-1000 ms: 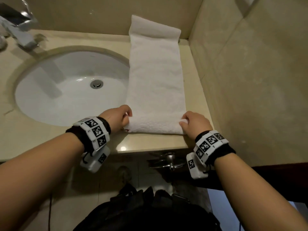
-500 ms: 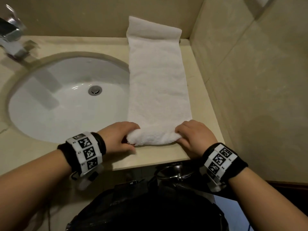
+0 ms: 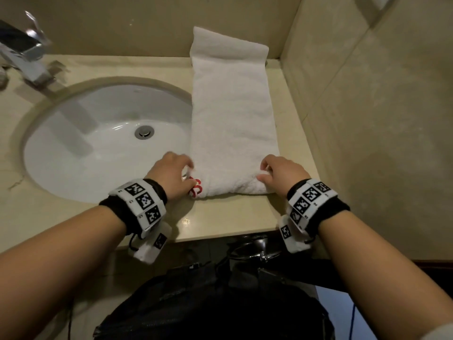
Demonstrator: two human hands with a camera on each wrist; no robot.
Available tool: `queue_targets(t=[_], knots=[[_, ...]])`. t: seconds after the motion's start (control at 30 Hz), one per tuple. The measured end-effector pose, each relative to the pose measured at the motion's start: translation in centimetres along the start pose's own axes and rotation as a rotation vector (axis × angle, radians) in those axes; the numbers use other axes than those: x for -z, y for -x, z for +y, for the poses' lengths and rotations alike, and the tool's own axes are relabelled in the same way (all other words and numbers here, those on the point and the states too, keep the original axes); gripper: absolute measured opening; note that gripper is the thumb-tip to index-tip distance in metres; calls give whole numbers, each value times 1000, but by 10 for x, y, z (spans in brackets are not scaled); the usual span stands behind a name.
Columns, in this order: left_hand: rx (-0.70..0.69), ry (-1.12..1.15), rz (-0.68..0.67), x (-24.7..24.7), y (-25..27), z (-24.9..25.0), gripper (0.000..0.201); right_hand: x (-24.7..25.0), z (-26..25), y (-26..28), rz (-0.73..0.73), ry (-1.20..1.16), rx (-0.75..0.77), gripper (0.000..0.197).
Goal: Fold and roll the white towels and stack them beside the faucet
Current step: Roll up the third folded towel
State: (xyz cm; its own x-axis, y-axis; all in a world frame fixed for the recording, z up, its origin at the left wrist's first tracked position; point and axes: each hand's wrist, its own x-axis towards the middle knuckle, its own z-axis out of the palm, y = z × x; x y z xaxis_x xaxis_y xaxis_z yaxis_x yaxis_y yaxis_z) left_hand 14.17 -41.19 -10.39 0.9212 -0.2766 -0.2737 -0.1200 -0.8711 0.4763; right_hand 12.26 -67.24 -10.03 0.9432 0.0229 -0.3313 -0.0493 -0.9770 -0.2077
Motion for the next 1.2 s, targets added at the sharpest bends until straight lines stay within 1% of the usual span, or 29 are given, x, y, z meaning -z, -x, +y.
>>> queue_targets(t=[0.03, 0.07, 0.1, 0.13, 0.17, 0.23, 0.3, 0.33, 0.4, 0.47, 0.5, 0.57, 0.6, 0.63, 0.7, 0.77, 0.8, 0.83, 0.87, 0.9, 0.93, 0.97, 1.0, 1.03, 1.07, 1.1, 1.13, 1.17, 1.2], knots=[[-130, -55, 49, 0, 0, 3, 34, -1, -2, 1, 86, 79, 26, 23], [-272, -131, 57, -2, -1, 6, 35, -4, -4, 2, 162, 131, 74, 20], [-398, -211, 35, -4, 0, 9, 35, -6, -5, 3, 203, 146, 140, 17], [-464, -272, 8, -5, 1, 10, 33, -9, -7, 5, 208, 147, 211, 16], [-477, -320, -22, -5, 2, 10, 35, -10, -7, 6, 196, 141, 269, 17], [-489, -449, -62, -5, 3, 4, 48, -10, -2, 11, 159, 136, 330, 22], [-536, -566, -63, -6, 2, 1, 44, -7, 4, 15, 75, 204, 354, 41], [-536, -559, -61, -6, 1, 2, 41, -8, 6, 17, 47, 247, 365, 46], [-467, -411, -52, -2, -2, 7, 36, -9, 9, 18, 77, 236, 376, 39], [-337, -215, -56, 3, -6, 11, 35, -7, 13, 16, 111, 85, 327, 31], [-265, -131, -78, 4, -7, 10, 34, -4, 14, 14, 89, 2, 281, 30], [-122, 32, -143, 5, -9, 7, 32, 0, 17, 7, -31, -107, 176, 28], [-70, 103, -170, 4, -9, 5, 29, 0, 18, 5, -90, -121, 134, 27], [-40, 146, -186, 3, -9, 4, 26, 0, 17, 3, -117, -114, 105, 26], [-19, 163, -188, 0, -10, 3, 23, -2, 15, 0, -78, -99, 79, 23], [-1, 177, -153, -1, -11, 2, 20, -1, 12, 3, 64, -96, 118, 25], [13, 192, -138, -2, -11, 2, 18, -1, 11, 7, 120, -72, 180, 31], [29, 210, -121, -3, -10, 1, 16, 0, 10, 10, 135, 0, 270, 37], [47, 224, -107, -4, -11, 1, 13, 0, 10, 14, 116, 105, 360, 41], [62, 232, -96, -5, -10, 2, 12, -3, 9, 17, 81, 197, 420, 40], [64, 220, -92, -5, -9, 3, 12, -5, 7, 18, 51, 232, 431, 36], [42, 160, -80, -6, -8, 3, 14, -6, 5, 19, 33, 215, 407, 32], [-4, 48, -42, -6, -7, 4, 17, -6, 2, 17, 23, 155, 367, 31], [-78, -84, 20, -6, -5, 5, 20, -5, 0, 15, 2, 94, 326, 31], [-181, -197, 87, -6, -2, 5, 22, -2, -2, 11, -34, 42, 286, 32], [-299, -283, 113, -6, 1, 6, 28, 0, -3, 7, -85, 0, 257, 34], [-407, -355, 86, -7, 4, 7, 39, 4, -3, 1, -149, -32, 230, 35], [-480, -435, 26, -9, 6, 8, 52, 8, -4, -4, -216, -50, 206, 37], [-506, -506, -28, -11, 7, 10, 60, 11, -5, -9, -271, -58, 191, 37]])
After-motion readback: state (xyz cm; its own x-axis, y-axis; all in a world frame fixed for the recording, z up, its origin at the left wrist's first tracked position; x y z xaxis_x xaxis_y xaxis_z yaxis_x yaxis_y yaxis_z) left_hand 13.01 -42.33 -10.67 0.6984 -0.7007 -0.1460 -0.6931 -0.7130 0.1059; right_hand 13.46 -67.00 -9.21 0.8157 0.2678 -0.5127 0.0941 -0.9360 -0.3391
